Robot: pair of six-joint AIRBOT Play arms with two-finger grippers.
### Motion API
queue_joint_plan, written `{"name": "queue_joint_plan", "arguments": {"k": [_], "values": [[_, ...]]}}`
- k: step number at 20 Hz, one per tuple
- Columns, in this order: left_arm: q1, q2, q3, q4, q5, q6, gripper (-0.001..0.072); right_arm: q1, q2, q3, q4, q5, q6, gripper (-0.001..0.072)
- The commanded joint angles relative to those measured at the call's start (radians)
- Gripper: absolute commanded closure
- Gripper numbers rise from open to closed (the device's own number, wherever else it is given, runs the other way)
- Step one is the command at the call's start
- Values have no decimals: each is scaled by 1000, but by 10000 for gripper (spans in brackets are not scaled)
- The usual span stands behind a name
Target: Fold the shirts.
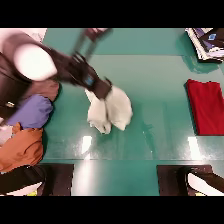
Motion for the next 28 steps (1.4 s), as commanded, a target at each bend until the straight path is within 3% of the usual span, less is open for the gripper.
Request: {"name": "queue_joint_plan", "arguments": {"k": [1, 5, 9, 17, 20, 26, 27, 28], "values": [[-32, 9, -100, 42, 39, -3, 161, 5, 20, 24, -4, 31, 0, 692], [213, 11, -144, 89, 85, -29, 162, 5, 53, 24, -4, 31, 0, 692], [425, -53, -328, -163, 159, 0, 162, 5, 55, 8, -3, 35, 0, 693], [432, -280, -454, -481, 295, 127, 171, 5, 55, -174, 1, 28, 0, 693], [432, -284, -444, -472, 346, 131, 682, 5, 55, -259, 0, 24, 0, 693], [516, -260, -208, -303, 145, 130, 684, 6, 53, -579, 20, -33, 0, 682], [521, -246, -180, -282, 133, 130, 684, 6, 43, -648, 56, -50, 0, 518], [521, -236, -165, -252, 134, 130, 683, 8, 21, -712, 113, -64, -1, 275]]}}
